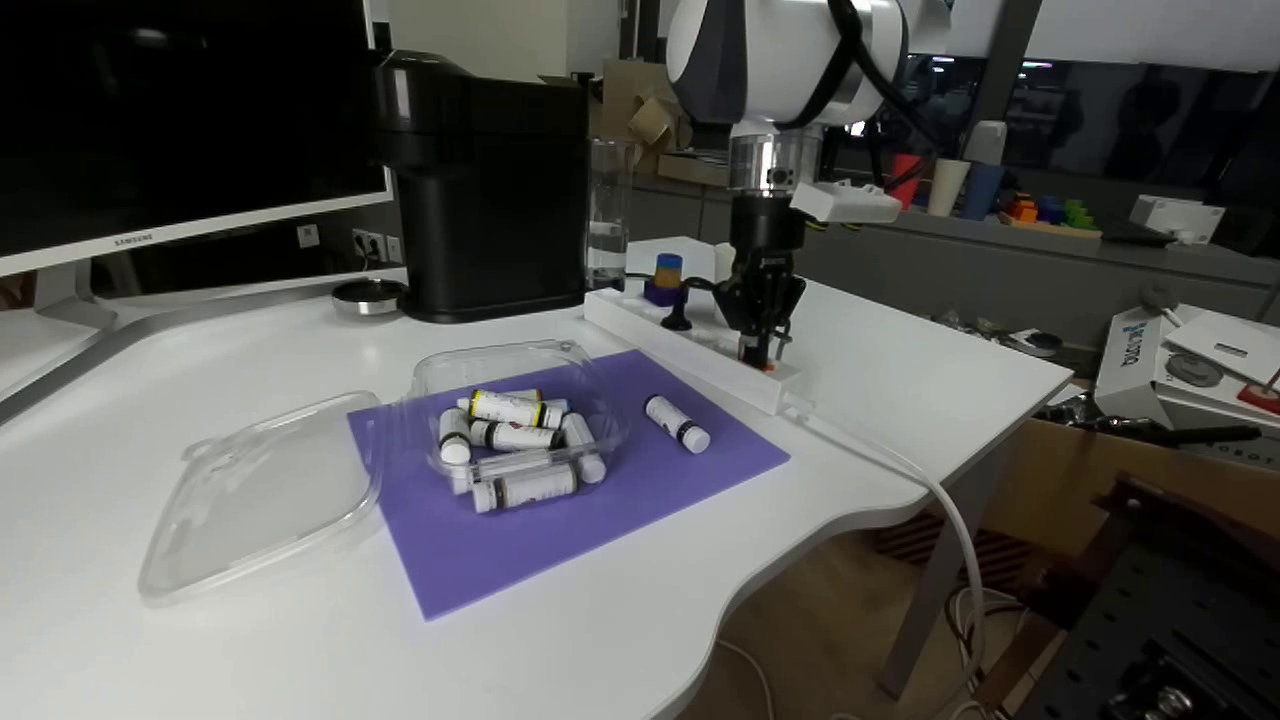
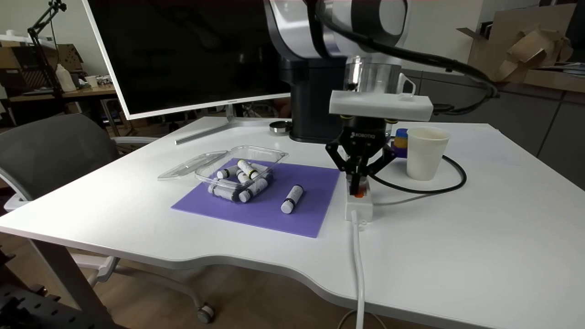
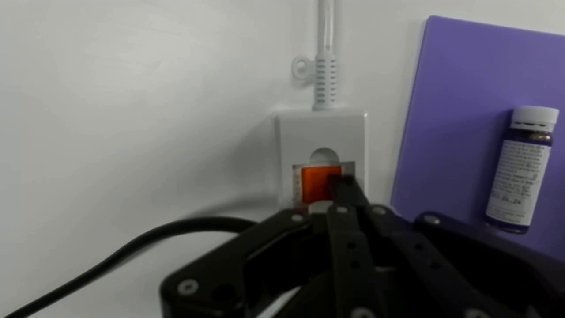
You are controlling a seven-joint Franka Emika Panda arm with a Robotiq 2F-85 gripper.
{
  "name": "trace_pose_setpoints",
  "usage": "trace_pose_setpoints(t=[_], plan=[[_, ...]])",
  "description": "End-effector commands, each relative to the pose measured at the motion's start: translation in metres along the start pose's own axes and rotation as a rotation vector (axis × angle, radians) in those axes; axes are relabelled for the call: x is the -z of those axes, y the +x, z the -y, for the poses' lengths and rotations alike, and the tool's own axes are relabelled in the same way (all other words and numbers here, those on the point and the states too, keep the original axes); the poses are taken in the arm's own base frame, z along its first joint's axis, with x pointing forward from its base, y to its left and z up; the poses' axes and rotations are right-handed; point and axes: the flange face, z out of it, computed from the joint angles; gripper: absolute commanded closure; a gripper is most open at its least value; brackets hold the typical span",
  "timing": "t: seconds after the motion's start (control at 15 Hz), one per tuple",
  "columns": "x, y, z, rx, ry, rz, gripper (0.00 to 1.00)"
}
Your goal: Turn on the extension cable
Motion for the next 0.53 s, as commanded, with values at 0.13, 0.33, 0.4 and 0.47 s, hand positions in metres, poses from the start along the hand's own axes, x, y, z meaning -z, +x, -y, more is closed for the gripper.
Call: trace_pose_setpoints(t=[0.13,0.33,0.4,0.47], plan=[[0.006,0.001,-0.006,0.012,-0.008,-0.001,1.0],[0.01,0.0,-0.005,0.023,-0.03,-0.002,1.0],[0.012,0.0,-0.005,0.023,-0.034,-0.003,1.0],[0.015,-0.001,-0.004,0.027,-0.039,-0.005,1.0]])
